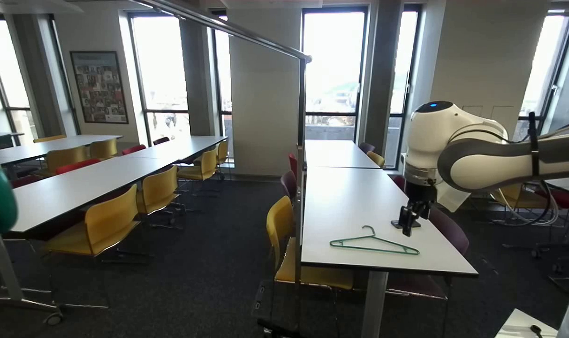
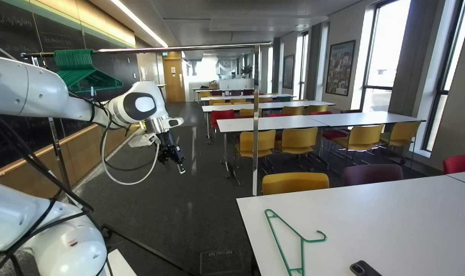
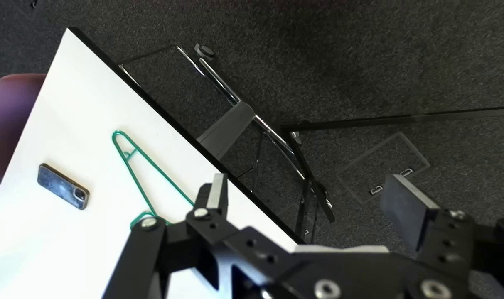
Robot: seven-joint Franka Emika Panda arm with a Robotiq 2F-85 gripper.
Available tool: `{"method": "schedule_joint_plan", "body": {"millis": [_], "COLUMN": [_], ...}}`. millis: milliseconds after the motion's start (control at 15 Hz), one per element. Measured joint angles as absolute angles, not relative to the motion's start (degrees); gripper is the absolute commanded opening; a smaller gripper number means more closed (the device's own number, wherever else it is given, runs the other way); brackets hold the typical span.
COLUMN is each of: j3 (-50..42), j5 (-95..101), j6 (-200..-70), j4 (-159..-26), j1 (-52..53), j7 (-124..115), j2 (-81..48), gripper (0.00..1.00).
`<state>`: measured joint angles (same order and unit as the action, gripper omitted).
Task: Put the coat hanger on the rack
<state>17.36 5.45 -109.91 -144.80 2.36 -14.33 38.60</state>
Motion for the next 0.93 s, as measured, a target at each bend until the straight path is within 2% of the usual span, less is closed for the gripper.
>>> {"method": "schedule_joint_plan", "body": {"millis": [333, 733, 933], "j3": [13.46, 6.83, 6.94], "j5": [10.6, 13.33, 13.33], "j6": [-112.77, -113.18, -113.18], "j4": [-144.07, -142.28, -142.41], "j1": [1.97, 3.22, 3.24], "j7": [-13.41, 1.74, 1.53], "j2": [35.05, 31.81, 31.59], "gripper": [1.0, 1.0, 1.0]}}
